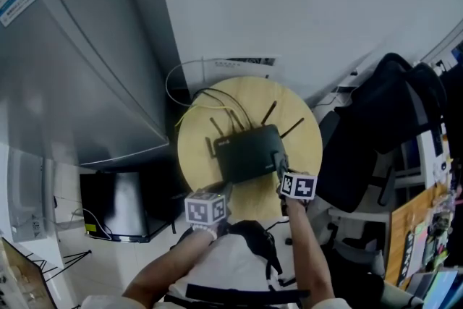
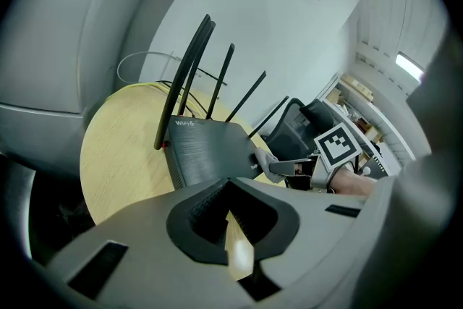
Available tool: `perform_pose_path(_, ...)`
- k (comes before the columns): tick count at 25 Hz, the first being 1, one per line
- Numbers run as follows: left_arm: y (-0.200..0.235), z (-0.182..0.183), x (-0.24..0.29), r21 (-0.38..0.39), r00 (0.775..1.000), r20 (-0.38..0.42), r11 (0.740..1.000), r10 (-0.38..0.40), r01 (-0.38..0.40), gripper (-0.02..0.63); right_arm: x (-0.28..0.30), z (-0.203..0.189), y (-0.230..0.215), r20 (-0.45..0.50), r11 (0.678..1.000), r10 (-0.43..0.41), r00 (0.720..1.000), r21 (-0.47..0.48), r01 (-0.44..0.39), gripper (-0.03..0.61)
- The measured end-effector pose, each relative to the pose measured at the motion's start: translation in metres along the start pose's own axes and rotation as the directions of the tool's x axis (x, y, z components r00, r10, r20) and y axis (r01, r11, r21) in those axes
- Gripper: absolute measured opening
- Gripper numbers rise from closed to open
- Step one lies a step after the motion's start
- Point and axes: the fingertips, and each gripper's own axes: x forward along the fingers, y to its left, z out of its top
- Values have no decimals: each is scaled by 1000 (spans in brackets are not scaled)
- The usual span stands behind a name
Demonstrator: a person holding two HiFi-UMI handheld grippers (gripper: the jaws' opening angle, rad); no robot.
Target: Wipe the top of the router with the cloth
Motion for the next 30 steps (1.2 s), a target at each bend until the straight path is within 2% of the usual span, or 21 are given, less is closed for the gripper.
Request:
perform_pose_path(10, 13, -5, -6, -26, 999, 14, 999, 47, -47, -2, 2, -25, 81, -57, 983, 141, 988, -111, -146, 38)
perform_pose_path(19, 28, -10, -16, -51, 996, 26, 995, 89, -88, -2, 6, -48, 156, -141, 928, 283, 949, -209, -308, 38)
perform_pose_path(26, 27, -10, -18, -45, 996, 25, 995, 85, -83, -2, 2, -60, 186, -210, 877, 358, 910, -260, -405, 38)
perform_pose_path(30, 22, -10, -16, -39, 997, 23, 997, 71, -70, -2, -3, -57, 183, -188, 875, 384, 904, -240, -421, 38)
